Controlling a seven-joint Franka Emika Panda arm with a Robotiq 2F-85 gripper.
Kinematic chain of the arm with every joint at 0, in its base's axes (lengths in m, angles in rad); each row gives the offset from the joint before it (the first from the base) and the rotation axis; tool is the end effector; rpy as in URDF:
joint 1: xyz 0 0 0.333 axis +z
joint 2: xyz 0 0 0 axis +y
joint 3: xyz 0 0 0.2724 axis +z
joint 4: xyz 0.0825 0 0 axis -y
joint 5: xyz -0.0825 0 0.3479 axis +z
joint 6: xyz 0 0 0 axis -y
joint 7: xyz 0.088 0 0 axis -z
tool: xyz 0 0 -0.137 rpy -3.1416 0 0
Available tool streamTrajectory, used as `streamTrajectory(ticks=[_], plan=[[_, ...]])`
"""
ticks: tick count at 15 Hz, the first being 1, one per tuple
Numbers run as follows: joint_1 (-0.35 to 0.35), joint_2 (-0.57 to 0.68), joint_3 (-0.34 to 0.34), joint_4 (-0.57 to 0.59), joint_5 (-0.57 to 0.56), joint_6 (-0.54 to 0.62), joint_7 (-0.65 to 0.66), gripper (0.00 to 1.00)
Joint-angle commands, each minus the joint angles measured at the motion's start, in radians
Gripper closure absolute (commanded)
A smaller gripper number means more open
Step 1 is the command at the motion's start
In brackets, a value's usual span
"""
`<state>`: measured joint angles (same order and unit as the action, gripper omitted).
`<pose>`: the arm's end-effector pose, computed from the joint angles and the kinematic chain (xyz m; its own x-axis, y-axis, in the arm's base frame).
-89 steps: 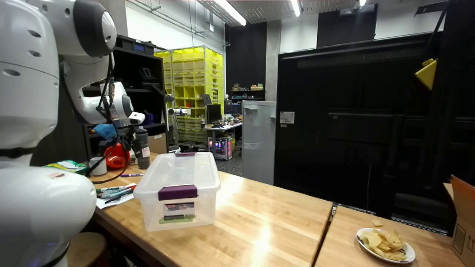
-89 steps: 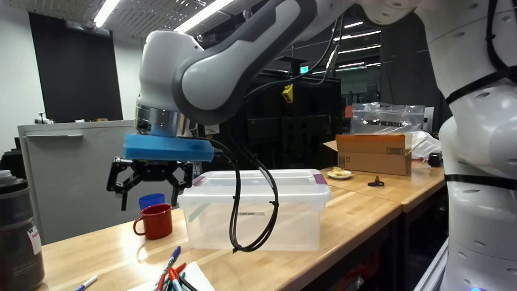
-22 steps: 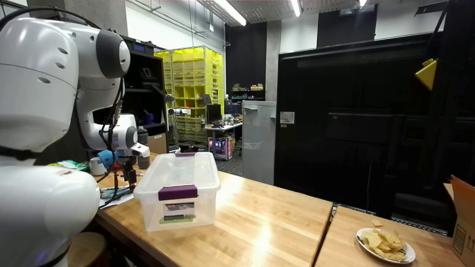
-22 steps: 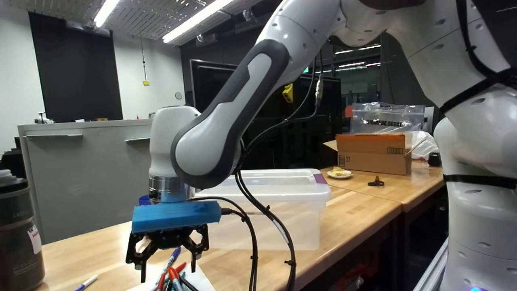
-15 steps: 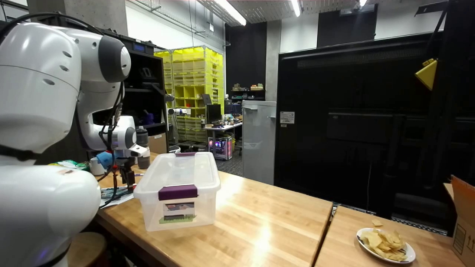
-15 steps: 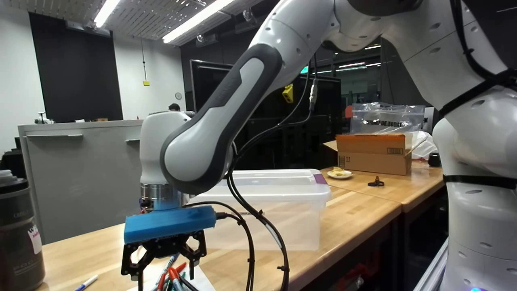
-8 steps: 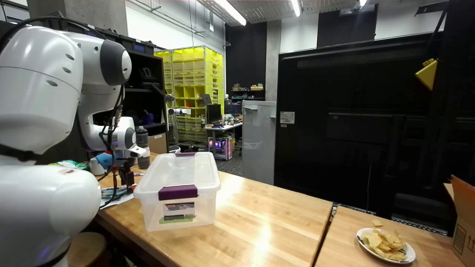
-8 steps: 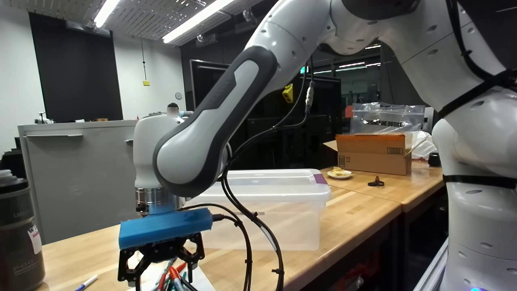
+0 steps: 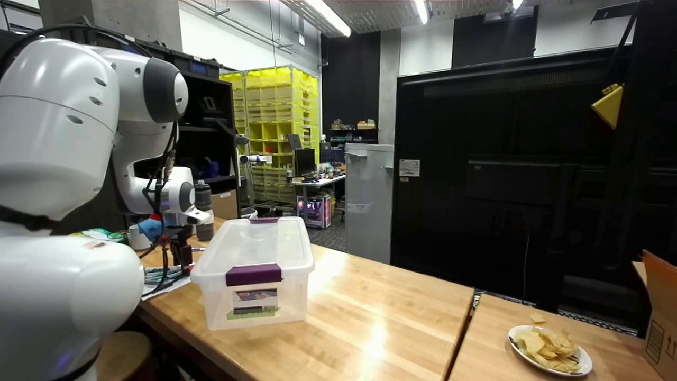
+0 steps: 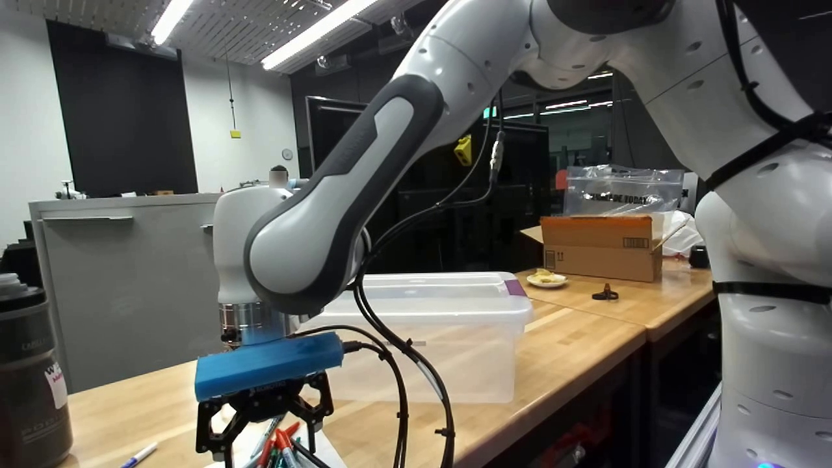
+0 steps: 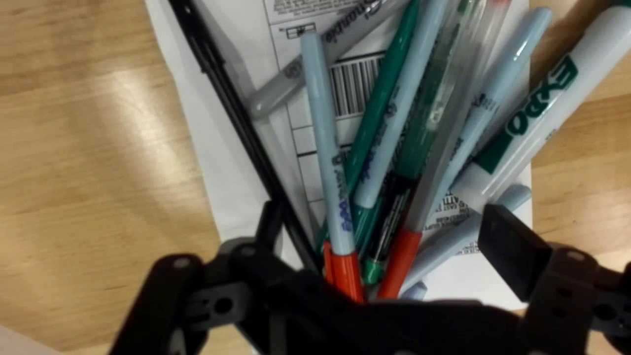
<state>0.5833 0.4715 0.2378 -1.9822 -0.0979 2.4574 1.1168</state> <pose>0.3907 0.4181 0.1923 0.9695 -0.2432 -0.0304 -0.2442 -0.9690 -0.0379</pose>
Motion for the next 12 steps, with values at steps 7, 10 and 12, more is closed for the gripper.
streamTrajectory(ticks=[7,10,12], plan=[[0.006,0.003,-0.005,0.021,0.013,-0.052,-0.018,0.00],[0.004,0.004,-0.003,0.023,0.015,-0.051,-0.027,0.00],[0.005,0.008,-0.005,0.027,0.010,-0.039,-0.033,0.00]])
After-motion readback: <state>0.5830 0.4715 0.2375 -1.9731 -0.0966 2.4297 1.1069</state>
